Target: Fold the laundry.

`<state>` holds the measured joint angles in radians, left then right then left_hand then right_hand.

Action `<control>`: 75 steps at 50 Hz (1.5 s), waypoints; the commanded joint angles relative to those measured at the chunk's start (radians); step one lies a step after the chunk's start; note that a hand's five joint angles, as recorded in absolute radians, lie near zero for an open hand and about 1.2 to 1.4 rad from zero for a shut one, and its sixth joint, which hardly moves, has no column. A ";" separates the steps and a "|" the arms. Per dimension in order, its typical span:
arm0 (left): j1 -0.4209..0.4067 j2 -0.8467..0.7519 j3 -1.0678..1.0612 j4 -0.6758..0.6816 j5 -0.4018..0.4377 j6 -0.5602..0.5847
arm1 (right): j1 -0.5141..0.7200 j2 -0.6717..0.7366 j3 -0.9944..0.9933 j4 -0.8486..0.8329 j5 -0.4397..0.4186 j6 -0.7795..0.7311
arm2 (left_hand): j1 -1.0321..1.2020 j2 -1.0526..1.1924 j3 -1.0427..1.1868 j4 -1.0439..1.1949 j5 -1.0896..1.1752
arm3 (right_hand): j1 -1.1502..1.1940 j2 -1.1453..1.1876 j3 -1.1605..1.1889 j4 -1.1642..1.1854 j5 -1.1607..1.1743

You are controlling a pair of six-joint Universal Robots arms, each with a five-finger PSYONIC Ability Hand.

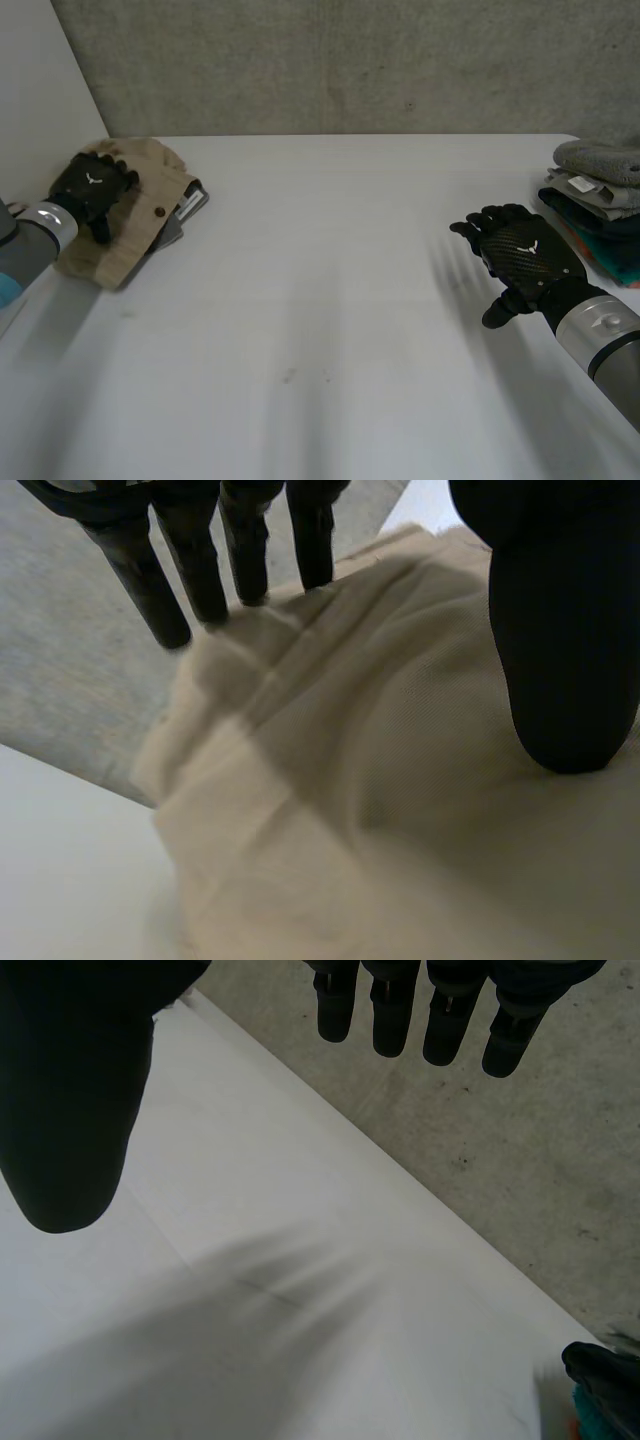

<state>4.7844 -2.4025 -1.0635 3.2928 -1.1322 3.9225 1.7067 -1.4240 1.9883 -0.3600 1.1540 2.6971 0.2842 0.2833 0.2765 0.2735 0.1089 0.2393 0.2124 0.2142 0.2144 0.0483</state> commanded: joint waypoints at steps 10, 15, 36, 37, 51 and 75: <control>-0.093 0.066 0.037 0.030 0.012 -0.254 | -0.004 0.007 0.000 -0.010 0.006 0.000 | 1.112 1.113 1.120 1.123 1.113 | -0.065 -0.038 -0.040 -0.040 -0.048; -0.219 0.250 -0.041 0.040 0.012 -0.552 | -0.004 -0.004 -0.003 -0.011 0.015 0.001 | 1.112 1.113 1.120 1.123 1.113 | -0.065 -0.038 -0.040 -0.040 -0.048; -0.739 -0.115 0.203 0.102 -0.193 -0.805 | -0.050 -0.047 -0.025 -0.008 0.165 0.001 | 0.531 0.532 0.538 0.541 0.531 | -0.065 -0.038 -0.040 -0.040 -0.048; -0.750 -0.130 0.208 0.100 -0.193 -0.805 | -0.058 -0.050 -0.028 -0.008 0.185 0.001 | 0.278 0.279 0.286 0.289 0.279 | -0.065 -0.038 -0.040 -0.040 -0.048; -0.703 0.331 -0.119 0.073 -0.224 -0.795 | -0.070 -0.171 -0.080 0.073 0.207 0.063 | -0.044 -0.043 -0.037 -0.034 -0.044 | -0.065 -0.038 -0.040 -0.040 -0.048; -0.247 0.497 -0.799 0.017 -0.075 -0.141 | 0.310 0.000 -0.086 0.371 0.162 0.181 | 0.103 0.103 0.110 0.113 0.103 | -0.011 0.016 0.015 0.014 0.006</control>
<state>4.4670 -1.7822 -1.8471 3.2691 -1.3584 3.7115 1.8919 -1.5083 1.8135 0.2240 1.2065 2.8795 0.3197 0.3157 0.3141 0.3202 0.1476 0.2393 0.2124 0.2142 0.2144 0.0483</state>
